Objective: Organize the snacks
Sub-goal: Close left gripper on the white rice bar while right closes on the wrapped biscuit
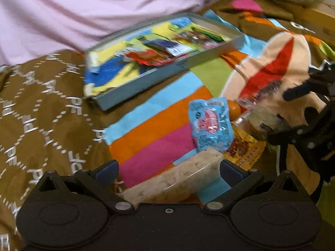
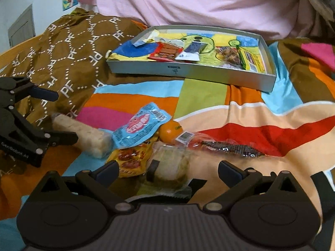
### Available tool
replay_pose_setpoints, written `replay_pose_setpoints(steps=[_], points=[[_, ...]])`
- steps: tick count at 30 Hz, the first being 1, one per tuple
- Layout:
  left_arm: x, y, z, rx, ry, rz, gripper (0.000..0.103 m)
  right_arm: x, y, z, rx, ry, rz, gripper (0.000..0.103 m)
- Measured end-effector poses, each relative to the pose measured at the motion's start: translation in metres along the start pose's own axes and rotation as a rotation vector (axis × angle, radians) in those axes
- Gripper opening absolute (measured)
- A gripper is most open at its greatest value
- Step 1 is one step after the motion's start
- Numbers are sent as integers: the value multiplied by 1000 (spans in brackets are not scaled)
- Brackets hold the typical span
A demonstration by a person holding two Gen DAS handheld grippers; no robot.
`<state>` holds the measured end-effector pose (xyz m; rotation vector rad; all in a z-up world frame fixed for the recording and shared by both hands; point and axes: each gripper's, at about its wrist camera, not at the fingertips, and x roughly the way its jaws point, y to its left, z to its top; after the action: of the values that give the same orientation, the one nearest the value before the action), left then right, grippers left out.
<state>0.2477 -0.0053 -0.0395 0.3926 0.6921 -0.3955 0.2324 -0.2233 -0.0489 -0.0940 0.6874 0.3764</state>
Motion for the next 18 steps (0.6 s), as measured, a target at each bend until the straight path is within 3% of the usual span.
replay_pose_setpoints(steps=[6, 12, 18], points=[[21, 13, 5, 15, 50, -76, 102, 13, -9, 2, 55, 16, 52, 103], [43, 23, 1, 10, 216, -203, 102, 25, -14, 2, 113, 47, 92, 103], [43, 30, -7, -71, 284, -256, 101, 24, -17, 1, 146, 42, 118, 102]])
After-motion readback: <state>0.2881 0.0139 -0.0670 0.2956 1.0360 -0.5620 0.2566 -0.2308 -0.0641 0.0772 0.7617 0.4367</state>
